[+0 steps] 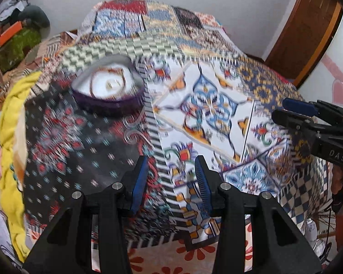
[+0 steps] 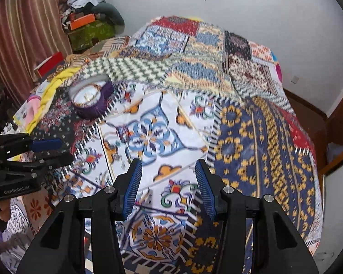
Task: Organize jewelry
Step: 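Lift both tools away from the heart tin, then grasp the gold ring from the quilt with the right tool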
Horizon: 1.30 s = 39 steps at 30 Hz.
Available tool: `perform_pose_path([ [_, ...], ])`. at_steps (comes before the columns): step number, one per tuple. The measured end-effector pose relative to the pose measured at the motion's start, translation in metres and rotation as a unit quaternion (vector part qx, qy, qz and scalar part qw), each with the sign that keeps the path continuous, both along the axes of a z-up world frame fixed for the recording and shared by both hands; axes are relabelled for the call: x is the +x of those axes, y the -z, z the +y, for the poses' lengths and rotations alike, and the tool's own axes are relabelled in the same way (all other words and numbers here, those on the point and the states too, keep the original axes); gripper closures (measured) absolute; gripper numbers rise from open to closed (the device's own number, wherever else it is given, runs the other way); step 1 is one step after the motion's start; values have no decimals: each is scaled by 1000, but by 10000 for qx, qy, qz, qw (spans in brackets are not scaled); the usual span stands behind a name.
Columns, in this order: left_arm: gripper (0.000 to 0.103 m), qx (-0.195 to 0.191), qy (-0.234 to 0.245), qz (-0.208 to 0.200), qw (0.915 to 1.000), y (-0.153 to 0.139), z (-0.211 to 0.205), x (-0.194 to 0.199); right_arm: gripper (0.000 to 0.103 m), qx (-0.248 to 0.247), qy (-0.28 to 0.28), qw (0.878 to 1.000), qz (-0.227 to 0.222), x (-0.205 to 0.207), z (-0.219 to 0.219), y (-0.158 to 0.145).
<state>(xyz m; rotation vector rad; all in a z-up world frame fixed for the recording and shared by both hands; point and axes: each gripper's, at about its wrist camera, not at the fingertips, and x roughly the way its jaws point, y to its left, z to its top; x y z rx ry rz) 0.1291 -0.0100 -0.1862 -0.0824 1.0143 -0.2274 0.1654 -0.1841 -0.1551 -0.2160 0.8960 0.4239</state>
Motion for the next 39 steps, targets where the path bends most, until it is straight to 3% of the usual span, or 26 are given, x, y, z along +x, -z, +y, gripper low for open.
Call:
perform_pose_path([
  [4, 63, -80, 73, 162, 9998, 14, -5, 1, 58, -46, -22, 9998, 185, -1, -1, 13],
  [6, 70, -112, 118, 129, 9998, 15, -9, 1, 58, -51, -43, 9997, 254, 0, 0, 17],
  [8, 85, -205, 174, 152, 9995, 17, -12, 3, 58, -20, -81, 9994, 337, 1, 2, 21],
  [11, 92, -271, 166, 163, 9994, 21, -14, 6, 58, 72, -155, 9986, 506, 6, 9, 27],
  [18, 98, -549, 56, 155, 9984, 23, -4, 9, 58, 118, -253, 9971, 709, 19, 24, 39],
  [23, 98, -476, 4, 79, 9988, 22, -1, 11, 59, 13, -332, 9962, 800, 26, 36, 47],
  [29, 98, -450, -61, 29, 9990, 20, 2, 13, 93, -39, -473, 9961, 746, 24, 40, 49],
  [39, 98, -398, -202, -253, 9987, -2, 11, 8, 95, 183, -365, 9976, 565, 20, 30, 31],
])
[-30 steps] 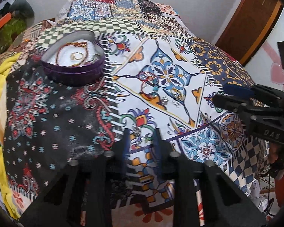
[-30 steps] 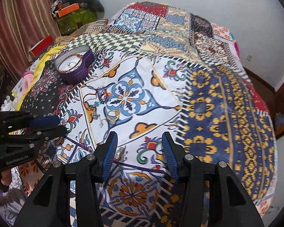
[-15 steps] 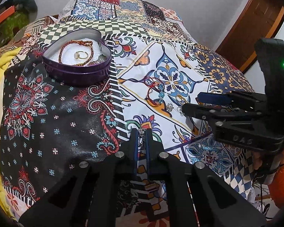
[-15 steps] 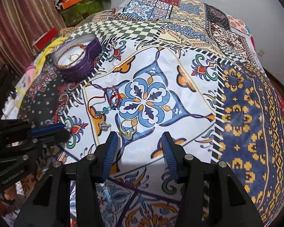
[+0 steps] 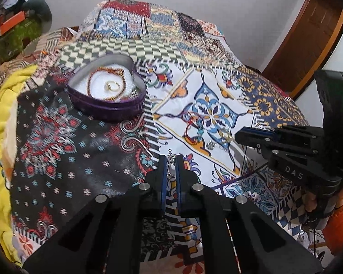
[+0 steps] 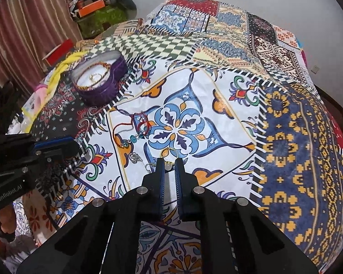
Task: Organize jewelry
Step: 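Grasp the gold ring from the quilt with the right tool, then lift the gold ring toward the heart tin with the right tool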
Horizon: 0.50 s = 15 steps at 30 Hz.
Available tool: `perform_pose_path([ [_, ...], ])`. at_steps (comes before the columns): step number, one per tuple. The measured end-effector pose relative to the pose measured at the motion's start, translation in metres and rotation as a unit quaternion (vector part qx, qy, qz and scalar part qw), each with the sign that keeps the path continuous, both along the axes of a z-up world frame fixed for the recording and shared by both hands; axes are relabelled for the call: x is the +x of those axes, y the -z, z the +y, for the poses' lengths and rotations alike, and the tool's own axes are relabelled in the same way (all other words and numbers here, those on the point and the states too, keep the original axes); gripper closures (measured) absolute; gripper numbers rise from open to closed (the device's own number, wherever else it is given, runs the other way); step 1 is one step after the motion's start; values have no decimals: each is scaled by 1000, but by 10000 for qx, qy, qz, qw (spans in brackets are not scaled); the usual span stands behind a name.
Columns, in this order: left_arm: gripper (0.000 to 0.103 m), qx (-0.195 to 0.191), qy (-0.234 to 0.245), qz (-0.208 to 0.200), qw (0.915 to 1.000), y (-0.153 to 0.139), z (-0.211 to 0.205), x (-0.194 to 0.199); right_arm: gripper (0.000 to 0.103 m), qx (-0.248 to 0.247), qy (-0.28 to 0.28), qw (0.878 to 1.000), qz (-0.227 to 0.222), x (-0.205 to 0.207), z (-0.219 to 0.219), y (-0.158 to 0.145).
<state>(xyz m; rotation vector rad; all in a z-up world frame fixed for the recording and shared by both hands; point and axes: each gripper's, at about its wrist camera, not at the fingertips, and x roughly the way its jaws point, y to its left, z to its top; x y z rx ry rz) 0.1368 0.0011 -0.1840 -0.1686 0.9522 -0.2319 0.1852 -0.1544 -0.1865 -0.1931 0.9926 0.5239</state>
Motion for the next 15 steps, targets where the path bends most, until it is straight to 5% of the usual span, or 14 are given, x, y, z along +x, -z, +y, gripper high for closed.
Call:
perform_pose_path([
  [10, 98, 64, -91, -288, 9995, -21, 5, -6, 93, 28, -48, 9999, 89, 3, -2, -15],
  [15, 98, 49, -79, -292, 9995, -21, 5, -6, 79, 3, 23, 9996, 276, 18, 2, -10],
])
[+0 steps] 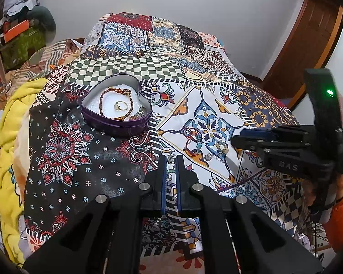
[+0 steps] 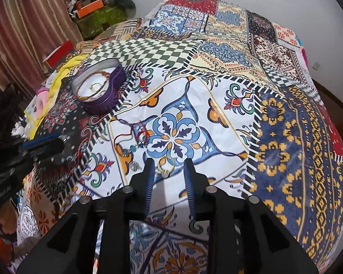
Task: Organize jewelry
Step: 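Lift the gold ring toward the heart tin with the right tool, then lower the gold ring into the heart tin and open the right tool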
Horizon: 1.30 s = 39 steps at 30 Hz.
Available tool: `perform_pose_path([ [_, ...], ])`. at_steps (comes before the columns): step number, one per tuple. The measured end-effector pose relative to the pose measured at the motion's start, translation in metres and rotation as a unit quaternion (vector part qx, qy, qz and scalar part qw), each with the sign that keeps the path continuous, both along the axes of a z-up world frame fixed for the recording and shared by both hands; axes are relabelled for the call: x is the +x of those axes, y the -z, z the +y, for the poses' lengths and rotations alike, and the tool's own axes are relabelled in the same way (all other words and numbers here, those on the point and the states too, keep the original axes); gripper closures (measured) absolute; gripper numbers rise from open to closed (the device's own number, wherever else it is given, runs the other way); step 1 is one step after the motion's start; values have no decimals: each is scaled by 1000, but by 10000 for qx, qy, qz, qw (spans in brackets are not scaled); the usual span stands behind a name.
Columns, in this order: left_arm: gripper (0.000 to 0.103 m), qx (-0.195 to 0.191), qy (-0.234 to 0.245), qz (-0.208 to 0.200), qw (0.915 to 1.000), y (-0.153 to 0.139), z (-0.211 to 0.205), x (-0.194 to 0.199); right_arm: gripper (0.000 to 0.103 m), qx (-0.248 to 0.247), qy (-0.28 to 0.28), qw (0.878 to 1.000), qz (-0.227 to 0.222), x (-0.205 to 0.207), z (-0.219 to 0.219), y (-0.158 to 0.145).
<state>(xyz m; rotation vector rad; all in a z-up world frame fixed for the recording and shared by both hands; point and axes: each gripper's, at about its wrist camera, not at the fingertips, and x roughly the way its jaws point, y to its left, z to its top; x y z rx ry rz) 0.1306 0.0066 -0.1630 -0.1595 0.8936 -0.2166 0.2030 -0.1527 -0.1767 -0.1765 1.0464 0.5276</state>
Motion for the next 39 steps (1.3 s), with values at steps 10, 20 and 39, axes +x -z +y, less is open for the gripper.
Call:
perform_pose_path([
  [10, 98, -68, -33, -10, 10000, 3, 6, 2, 79, -260, -132, 9991, 291, 10, 15, 28],
  [20, 98, -74, -93, -99, 9999, -5, 10, 2, 86, -129, -89, 9999, 59, 8, 12, 12],
  [39, 98, 166, -473, -836, 9952, -59, 40, 1, 86, 605, -354, 9903, -1203, -7, 51, -83],
])
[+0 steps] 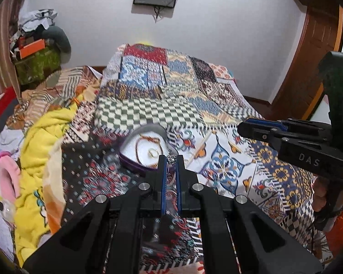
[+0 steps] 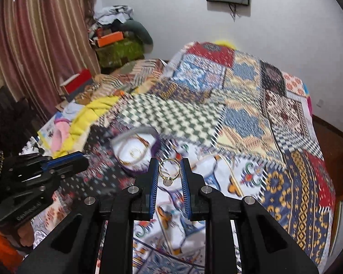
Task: Organize jewelry
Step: 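Lower the gold ring into the heart tin and open the right tool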
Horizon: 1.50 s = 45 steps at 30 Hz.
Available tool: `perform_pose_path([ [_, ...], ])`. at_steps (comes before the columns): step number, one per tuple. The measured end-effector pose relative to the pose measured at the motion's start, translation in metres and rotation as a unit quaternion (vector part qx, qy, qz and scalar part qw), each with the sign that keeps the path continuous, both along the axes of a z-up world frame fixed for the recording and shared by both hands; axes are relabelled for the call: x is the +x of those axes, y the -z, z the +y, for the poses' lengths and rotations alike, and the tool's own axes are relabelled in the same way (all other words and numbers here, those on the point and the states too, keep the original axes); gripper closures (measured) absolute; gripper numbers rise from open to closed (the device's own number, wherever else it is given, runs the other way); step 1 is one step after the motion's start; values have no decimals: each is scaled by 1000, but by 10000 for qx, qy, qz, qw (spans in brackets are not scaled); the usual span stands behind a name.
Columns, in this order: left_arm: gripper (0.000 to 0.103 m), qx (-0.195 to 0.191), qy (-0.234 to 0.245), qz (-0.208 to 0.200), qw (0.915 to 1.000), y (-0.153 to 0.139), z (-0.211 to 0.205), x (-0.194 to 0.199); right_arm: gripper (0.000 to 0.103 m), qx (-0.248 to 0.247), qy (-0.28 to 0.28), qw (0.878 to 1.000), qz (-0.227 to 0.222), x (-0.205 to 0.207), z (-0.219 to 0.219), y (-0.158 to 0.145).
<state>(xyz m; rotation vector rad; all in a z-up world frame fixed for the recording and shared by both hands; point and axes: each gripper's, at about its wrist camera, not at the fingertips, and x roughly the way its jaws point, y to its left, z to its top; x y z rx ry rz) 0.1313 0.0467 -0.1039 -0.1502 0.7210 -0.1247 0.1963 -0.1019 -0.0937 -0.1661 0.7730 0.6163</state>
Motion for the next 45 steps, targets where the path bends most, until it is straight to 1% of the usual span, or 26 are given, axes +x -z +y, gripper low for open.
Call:
perform_pose_path([
  [7, 98, 78, -112, -240, 9996, -15, 12, 10, 86, 149, -152, 9997, -120, 2, 21, -9],
  [13, 98, 112, -178, -339, 9992, -18, 20, 20, 86, 196, -262, 9993, -159, 8, 38, -10],
  [19, 98, 141, -244, -336, 9990, -15, 31, 35, 86, 192, -376, 9990, -113, 18, 55, -3],
  [27, 98, 14, -256, -81, 9996, 5, 44, 58, 86, 118, -480, 9987, 132, 31, 70, 21],
  [30, 98, -100, -231, 48, 9997, 16, 48, 67, 86, 53, -507, 9984, 259, 37, 74, 32],
  [38, 98, -300, -145, 379, 9987, 41, 48, 85, 86, -109, -551, 9975, 429, 44, 80, 54],
  [45, 98, -299, -101, 523, 9981, 51, 47, 93, 86, -201, -588, 9969, 472, 48, 81, 64],
])
